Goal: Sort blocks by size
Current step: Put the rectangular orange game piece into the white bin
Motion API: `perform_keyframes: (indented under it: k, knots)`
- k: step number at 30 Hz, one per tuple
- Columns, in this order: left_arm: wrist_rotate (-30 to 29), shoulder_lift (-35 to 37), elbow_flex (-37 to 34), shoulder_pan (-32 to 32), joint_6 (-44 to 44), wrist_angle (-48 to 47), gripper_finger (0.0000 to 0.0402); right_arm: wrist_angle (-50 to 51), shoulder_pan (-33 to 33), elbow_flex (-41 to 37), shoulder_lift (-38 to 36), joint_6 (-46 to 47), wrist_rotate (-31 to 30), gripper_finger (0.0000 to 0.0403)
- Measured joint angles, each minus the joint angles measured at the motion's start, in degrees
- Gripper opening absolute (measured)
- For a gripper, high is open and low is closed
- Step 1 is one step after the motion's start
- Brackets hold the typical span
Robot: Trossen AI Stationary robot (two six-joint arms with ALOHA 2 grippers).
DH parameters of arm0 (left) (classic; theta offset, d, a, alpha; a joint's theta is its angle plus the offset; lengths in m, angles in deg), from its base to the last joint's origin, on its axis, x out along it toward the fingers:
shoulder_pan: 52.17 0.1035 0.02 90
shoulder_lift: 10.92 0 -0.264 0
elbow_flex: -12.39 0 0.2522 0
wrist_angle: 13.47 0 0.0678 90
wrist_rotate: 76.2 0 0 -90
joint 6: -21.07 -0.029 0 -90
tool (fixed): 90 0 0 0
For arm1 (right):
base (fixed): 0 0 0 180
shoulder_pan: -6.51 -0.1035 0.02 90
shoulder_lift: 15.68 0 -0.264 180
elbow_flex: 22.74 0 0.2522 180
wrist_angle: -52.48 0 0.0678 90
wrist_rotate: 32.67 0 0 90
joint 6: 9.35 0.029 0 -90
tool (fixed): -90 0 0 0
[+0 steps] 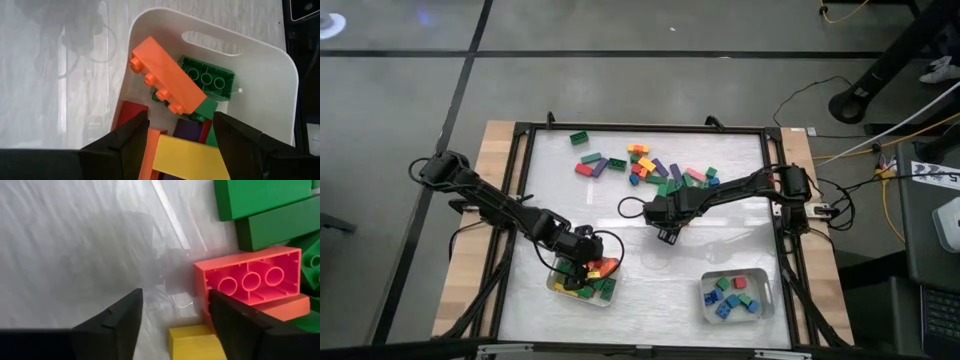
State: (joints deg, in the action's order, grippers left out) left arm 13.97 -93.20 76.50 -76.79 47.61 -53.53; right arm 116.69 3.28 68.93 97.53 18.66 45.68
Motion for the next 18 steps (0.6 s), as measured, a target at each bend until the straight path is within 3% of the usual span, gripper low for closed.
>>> perform_keyframes:
  k: [18]
  knots:
    - [0.0,0.0,0.0,0.0,0.0,0.0,0.0212,-1.1,3.8,0.0,0.0,0.0,0.1,0.0036]
